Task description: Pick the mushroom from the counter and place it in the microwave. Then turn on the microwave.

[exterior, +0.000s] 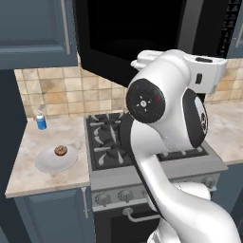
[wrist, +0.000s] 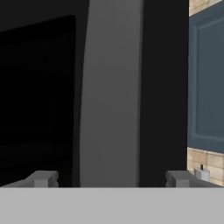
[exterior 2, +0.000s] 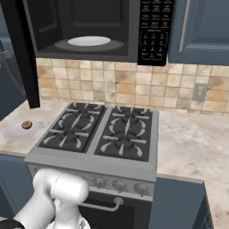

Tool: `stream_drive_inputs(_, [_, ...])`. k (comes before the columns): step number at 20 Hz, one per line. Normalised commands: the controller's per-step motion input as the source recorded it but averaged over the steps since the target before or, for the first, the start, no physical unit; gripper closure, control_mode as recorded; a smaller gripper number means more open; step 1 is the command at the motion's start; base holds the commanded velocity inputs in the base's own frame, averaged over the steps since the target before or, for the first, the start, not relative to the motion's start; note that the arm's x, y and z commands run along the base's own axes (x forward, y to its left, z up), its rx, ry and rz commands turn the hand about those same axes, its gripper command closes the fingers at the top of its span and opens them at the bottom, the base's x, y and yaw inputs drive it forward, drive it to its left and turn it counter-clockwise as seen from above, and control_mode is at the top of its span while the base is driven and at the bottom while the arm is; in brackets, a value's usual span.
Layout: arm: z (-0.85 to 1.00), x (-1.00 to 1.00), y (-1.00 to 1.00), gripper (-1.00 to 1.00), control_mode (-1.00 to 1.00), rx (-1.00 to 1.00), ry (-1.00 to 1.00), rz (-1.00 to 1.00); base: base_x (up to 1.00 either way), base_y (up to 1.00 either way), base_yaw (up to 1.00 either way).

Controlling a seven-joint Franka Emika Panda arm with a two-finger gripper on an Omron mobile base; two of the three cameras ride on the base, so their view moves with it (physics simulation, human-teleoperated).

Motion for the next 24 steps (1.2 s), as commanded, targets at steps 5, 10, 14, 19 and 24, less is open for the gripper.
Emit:
stream_drive_inputs(5, [0.00,-0.10,0.13,-1.00,-1.00,0.00,0.00,0.00,0.00,0.00,0.00])
stream_drive_inputs(10, [0.00,-0.13,0.09,-1.00,-1.00,0.00,0.00,0.00,0.00,0.00,0.00])
stream_drive_inputs(14, [0.00,-0.21,0.00,-1.00,-1.00,0.00,0.01,0.00,0.00,0.00,0.00])
stream_drive_inputs(19, [0.00,-0.30,0.00,-1.00,-1.00,0.00,0.00,0.00,0.00,0.00,0.00])
stream_drive_inputs(24, [0.00,-0.34,-0.06,-1.00,-1.00,0.00,-0.02,0.00,0.00,0.00,0.00])
